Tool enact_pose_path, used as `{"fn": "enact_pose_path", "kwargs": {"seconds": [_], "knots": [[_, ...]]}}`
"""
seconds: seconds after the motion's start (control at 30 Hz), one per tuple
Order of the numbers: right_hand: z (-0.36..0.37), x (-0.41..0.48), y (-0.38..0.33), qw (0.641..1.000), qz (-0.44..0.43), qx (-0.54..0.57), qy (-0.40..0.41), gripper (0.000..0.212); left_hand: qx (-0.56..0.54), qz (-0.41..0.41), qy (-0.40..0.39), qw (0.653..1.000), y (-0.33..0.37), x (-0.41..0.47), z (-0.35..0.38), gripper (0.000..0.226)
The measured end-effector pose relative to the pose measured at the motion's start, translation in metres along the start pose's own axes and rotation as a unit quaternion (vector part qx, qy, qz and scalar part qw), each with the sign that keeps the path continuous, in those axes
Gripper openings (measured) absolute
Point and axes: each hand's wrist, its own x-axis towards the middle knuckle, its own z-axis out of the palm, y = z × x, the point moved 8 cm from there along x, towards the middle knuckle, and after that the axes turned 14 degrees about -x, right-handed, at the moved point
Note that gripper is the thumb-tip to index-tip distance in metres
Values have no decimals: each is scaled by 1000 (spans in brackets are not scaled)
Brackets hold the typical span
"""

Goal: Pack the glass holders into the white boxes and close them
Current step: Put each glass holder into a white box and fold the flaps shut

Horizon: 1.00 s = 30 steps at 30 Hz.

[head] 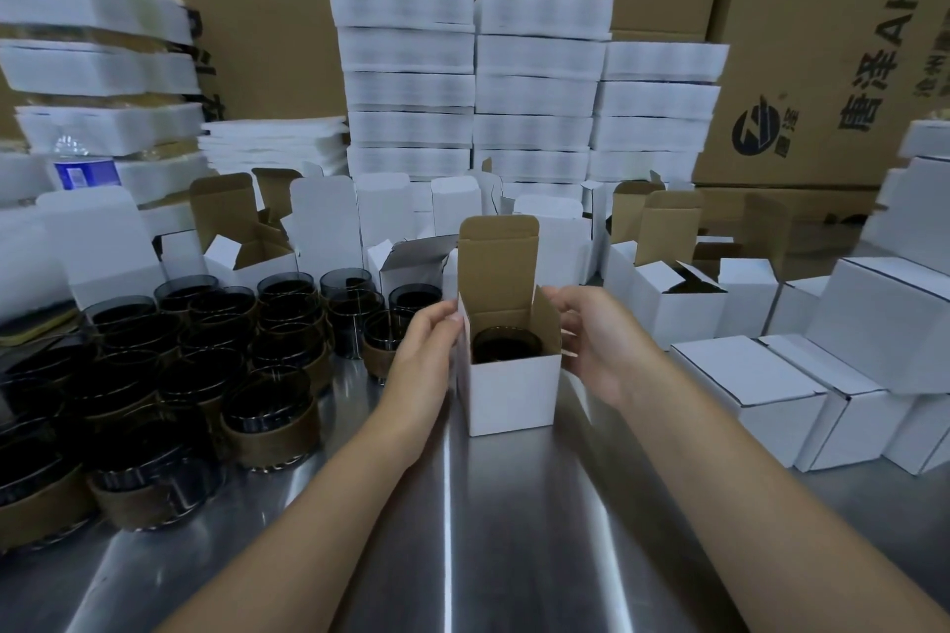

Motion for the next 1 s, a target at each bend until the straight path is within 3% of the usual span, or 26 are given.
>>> {"fn": "enact_pose_path", "kwargs": {"seconds": [0.33, 0.47, 0.67, 0.8, 1.0], "knots": [[4, 0, 2, 995, 13, -4, -102, 31, -41, -23, 1, 999, -4, 5, -3, 22], [3, 2, 4, 993, 12, -4, -118, 28, -39, -19, -16, 999, -2, 4, -2, 34], [3, 3, 2, 990, 1, -19, -140, 26, -43, -18, -20, 999, -1, 5, -2, 23], [15, 2, 1, 985, -43, -66, -152, 37, -35, -12, -38, 999, 0, 2, 3, 22], [20, 0, -2, 987, -57, -43, -146, 48, 10, -7, -53, 999, -6, 0, 8, 19]]}}
